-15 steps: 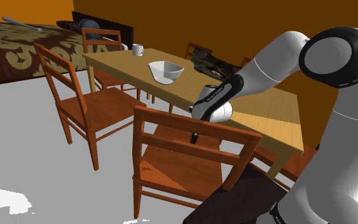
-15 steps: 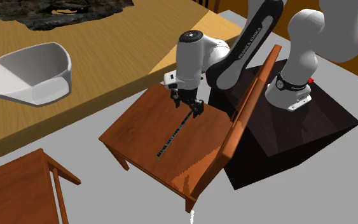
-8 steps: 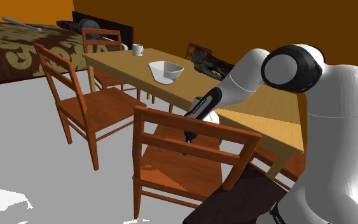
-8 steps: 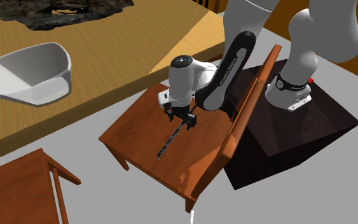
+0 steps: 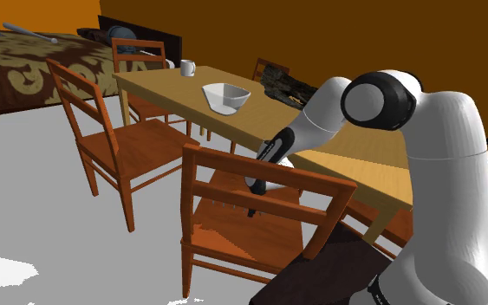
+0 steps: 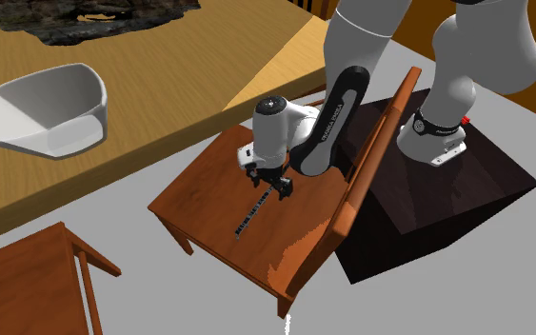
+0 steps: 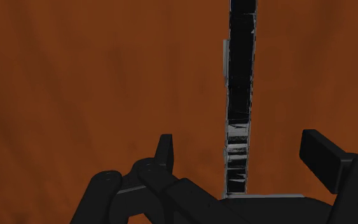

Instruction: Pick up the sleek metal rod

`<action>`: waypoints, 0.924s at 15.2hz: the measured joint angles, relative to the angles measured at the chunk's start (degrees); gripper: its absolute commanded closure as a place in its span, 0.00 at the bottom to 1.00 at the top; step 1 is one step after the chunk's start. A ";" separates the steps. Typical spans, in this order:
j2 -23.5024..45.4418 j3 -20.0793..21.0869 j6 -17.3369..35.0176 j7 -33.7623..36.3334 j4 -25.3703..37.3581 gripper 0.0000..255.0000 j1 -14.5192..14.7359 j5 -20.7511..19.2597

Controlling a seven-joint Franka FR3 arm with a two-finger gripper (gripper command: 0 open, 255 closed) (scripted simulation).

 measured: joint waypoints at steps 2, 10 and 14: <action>0.17 0.03 0.06 -0.01 0.13 1.00 -0.02 0.02; 0.21 0.04 0.09 -0.04 0.15 1.00 -0.05 0.03; -2.35 -0.74 -1.59 0.56 -0.76 1.00 0.64 -0.51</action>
